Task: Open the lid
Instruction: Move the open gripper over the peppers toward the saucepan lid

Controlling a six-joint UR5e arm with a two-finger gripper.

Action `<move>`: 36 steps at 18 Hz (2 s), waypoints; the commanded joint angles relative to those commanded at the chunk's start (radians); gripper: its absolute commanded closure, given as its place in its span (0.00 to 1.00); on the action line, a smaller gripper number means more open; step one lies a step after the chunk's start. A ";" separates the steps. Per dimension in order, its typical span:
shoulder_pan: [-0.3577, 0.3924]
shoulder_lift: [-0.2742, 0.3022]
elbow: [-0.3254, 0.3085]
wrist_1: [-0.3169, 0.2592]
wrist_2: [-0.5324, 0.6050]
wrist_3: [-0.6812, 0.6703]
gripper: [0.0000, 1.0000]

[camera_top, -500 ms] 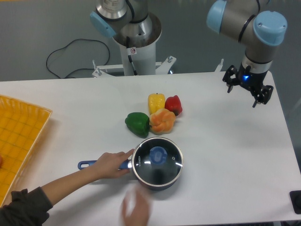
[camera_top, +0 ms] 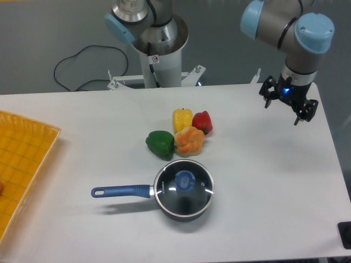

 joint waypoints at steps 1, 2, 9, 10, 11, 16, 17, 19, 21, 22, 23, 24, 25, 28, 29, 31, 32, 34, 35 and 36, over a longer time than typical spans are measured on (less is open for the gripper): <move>0.002 0.000 0.003 -0.006 0.000 0.000 0.00; 0.000 0.000 0.005 -0.014 0.000 0.000 0.00; -0.028 0.008 -0.005 0.008 -0.008 -0.147 0.00; -0.031 0.018 -0.005 0.006 -0.006 -0.150 0.00; -0.031 0.024 -0.006 0.003 -0.006 -0.149 0.00; -0.070 0.041 -0.021 -0.038 -0.009 -0.163 0.00; -0.083 0.043 -0.021 -0.050 -0.009 -0.178 0.00; -0.118 0.043 -0.021 -0.055 -0.009 -0.231 0.00; -0.164 0.041 -0.021 -0.051 -0.009 -0.302 0.00; -0.188 0.035 -0.021 -0.048 -0.009 -0.336 0.00; -0.211 0.032 -0.024 -0.045 -0.008 -0.368 0.00; -0.228 0.031 -0.032 -0.041 -0.008 -0.400 0.00; -0.239 0.023 -0.031 -0.041 -0.009 -0.426 0.00; -0.282 0.015 -0.032 -0.040 -0.011 -0.437 0.00; -0.296 0.015 -0.032 -0.035 -0.011 -0.439 0.00; -0.308 0.017 -0.032 -0.034 -0.014 -0.475 0.00; -0.319 0.017 -0.032 -0.032 -0.012 -0.503 0.00; -0.340 0.011 -0.031 -0.029 -0.011 -0.570 0.00; -0.351 0.008 -0.031 -0.029 -0.011 -0.607 0.00; -0.363 0.000 -0.029 -0.028 -0.011 -0.642 0.00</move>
